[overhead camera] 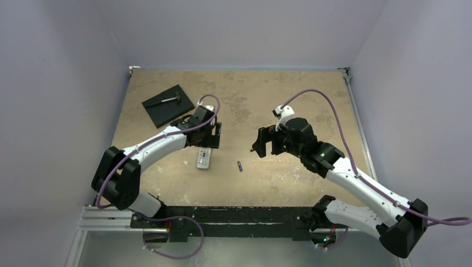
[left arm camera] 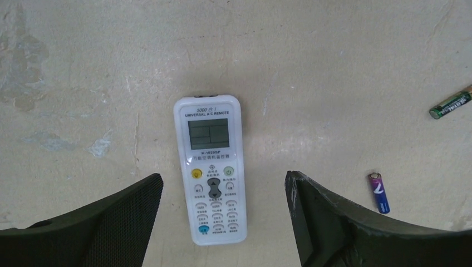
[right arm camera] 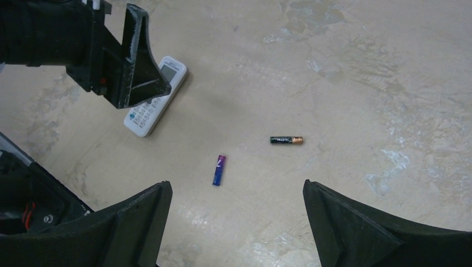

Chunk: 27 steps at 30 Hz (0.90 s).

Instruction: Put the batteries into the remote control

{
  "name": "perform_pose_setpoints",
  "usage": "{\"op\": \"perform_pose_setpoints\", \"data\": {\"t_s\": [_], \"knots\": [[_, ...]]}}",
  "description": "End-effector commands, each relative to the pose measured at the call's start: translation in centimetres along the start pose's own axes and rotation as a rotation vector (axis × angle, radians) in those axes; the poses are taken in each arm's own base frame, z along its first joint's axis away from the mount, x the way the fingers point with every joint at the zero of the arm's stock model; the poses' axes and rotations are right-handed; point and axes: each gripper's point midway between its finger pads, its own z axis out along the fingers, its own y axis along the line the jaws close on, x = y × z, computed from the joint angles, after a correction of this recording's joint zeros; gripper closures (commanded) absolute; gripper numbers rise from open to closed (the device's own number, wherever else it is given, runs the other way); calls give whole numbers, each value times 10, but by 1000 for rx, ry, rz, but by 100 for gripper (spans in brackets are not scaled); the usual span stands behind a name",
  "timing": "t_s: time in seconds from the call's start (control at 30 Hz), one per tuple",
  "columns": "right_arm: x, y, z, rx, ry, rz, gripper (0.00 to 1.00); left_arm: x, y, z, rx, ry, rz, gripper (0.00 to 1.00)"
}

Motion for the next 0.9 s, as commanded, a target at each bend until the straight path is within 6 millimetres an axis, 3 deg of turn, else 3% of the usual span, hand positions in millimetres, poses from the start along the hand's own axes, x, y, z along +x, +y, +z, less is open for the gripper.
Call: {"op": "perform_pose_setpoints", "data": {"t_s": [0.0, 0.3, 0.87], "knots": [[-3, 7, 2, -35, -21, 9, 1, -21, -3, 9, 14, -24, -33, 20], [4, 6, 4, -38, -10, 21, 1, -19, -4, 35, -3, 45, -47, 24], [12, 6, 7, -46, 1, 31, 1, -5, 5, 56, -62, 113, -68, 35]]}}
